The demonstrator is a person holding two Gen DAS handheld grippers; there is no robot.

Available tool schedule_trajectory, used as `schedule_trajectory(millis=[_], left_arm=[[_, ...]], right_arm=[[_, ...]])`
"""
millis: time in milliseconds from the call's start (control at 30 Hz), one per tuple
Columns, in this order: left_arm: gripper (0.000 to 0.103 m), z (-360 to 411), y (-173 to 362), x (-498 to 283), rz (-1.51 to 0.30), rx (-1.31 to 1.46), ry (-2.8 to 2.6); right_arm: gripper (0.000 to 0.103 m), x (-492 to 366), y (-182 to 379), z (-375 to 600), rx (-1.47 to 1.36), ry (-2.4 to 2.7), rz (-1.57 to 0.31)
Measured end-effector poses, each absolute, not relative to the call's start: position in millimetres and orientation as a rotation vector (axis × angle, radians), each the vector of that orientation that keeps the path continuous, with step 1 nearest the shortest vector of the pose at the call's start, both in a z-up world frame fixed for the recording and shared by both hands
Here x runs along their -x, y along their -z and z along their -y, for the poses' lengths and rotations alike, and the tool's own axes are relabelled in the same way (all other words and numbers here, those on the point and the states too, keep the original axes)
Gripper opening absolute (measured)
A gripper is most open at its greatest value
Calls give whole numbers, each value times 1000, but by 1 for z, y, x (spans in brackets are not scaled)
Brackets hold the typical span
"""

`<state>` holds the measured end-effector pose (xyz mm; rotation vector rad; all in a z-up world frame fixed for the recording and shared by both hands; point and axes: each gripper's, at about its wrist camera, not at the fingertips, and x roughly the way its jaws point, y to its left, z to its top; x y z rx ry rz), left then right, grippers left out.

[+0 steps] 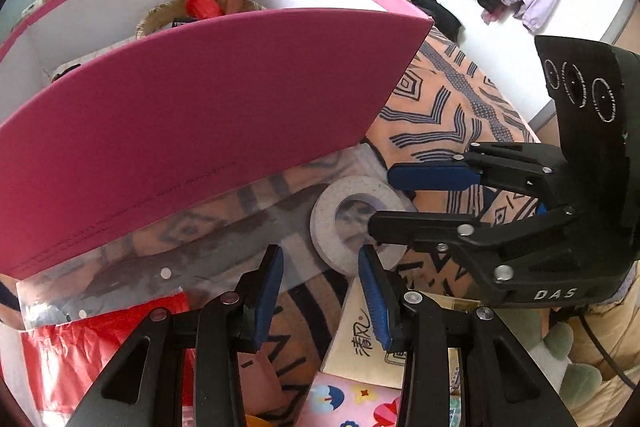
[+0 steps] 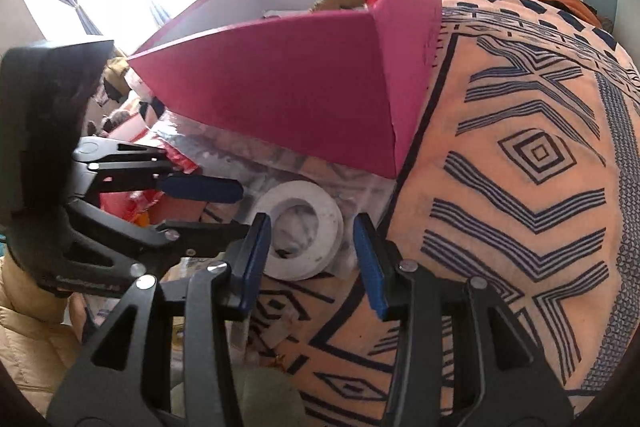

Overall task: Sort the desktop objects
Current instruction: 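Move the right gripper down to the white tape roll beside the box, then close the right gripper on the white tape roll rim and lift it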

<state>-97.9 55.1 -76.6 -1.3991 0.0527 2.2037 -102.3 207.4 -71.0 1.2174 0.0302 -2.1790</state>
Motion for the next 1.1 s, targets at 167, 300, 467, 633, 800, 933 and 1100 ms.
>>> schedule_trajectory(millis=[167,300,467,633,800,933,1100], left_arm=[[37,-60,78,100,-47,1409,-2202],[36,-62,79,99,-45,1410,-2197],[28,-62,80,101,-20,1419,-2178],[28,-64,81,100,-4,1422,-2154],[28,-66,82,101,20,1429,-2161],[28,-69,78,99,42,1416,-2184],[28,-67,69,97,76,1381,-2206]], right_arm=[[33,102,74,-202,-1218,2204,-99],[29,102,77,-199,-1220,2207,-144],[24,100,77,-194,-1211,2220,-204],[23,99,77,-191,-1208,2231,-248],[23,95,77,-194,-1201,2254,-204],[23,90,71,-198,-1179,2272,-163],[23,84,57,-197,-1135,2290,-170]])
